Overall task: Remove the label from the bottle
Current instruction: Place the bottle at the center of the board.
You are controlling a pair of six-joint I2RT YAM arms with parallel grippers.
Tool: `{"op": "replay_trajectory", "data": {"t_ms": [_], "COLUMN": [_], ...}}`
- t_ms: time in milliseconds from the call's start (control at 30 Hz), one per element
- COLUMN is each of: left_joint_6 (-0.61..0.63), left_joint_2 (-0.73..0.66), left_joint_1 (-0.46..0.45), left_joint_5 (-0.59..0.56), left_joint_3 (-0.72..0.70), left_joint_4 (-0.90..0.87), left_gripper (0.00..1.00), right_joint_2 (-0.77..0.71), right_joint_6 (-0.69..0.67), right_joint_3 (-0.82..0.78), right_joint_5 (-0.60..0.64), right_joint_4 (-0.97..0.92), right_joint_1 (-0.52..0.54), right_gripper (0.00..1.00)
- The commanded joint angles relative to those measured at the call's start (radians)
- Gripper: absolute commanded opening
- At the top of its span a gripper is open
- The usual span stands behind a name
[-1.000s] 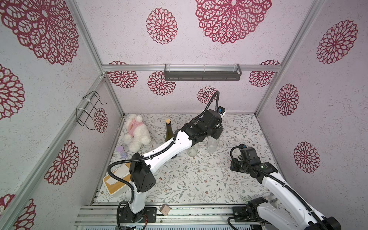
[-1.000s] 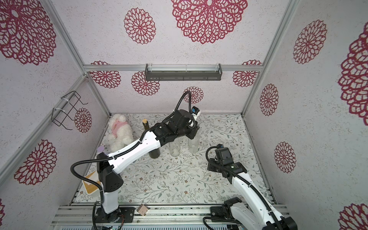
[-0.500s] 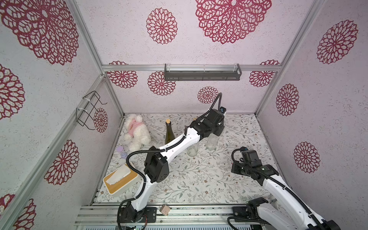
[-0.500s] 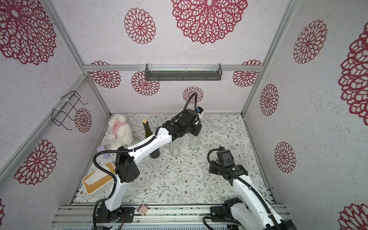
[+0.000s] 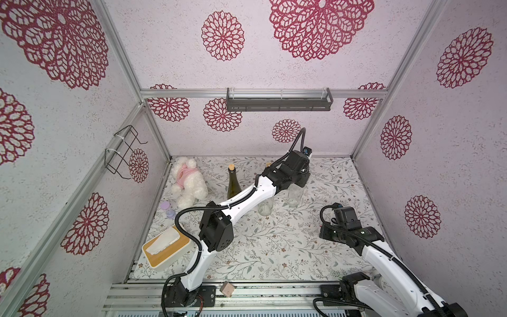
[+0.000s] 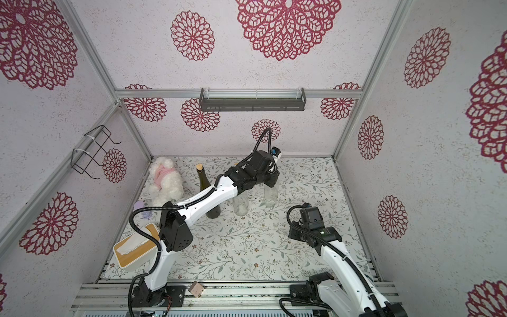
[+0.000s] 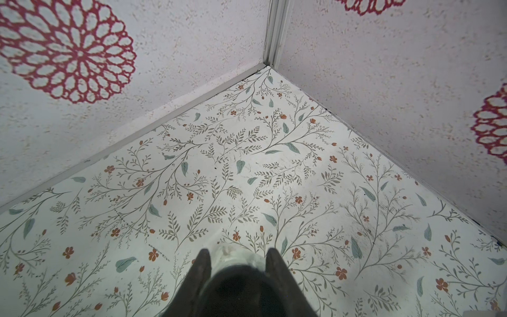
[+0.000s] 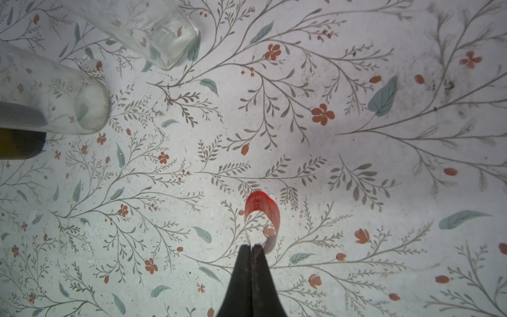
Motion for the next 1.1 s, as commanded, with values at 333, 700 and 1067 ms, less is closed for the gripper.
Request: {"op": "replay_trajectory", "data": {"t_ms": [333, 700, 1067], "left_joint_6": [-0.011, -0.017, 0.035], "left_joint_2": [-0.012, -0.012, -0.106], "left_joint_1": [0.012, 0.013, -0.028], "left_joint_5": [0.01, 0.013, -0.011], "left_joint_3": [-0.011, -0.012, 0.036], "left_joint_4": [0.076, 0.078, 0.043], "left_gripper": [0.36, 0.47, 0.84], "right_joint_2": [0.025, 0.029, 0.125], "right_joint_6": [-0.015, -0.018, -0.035], "right_joint_3": [-0.018, -0.026, 0.009], "right_joint_5": [-0.018, -0.029, -0.047], "right_joint_4": [0.02, 0.029, 0.029], "right_joint_1": [-0.018, -0.026, -0.029], "right_gripper": [0.0, 0.0, 0.0]}}
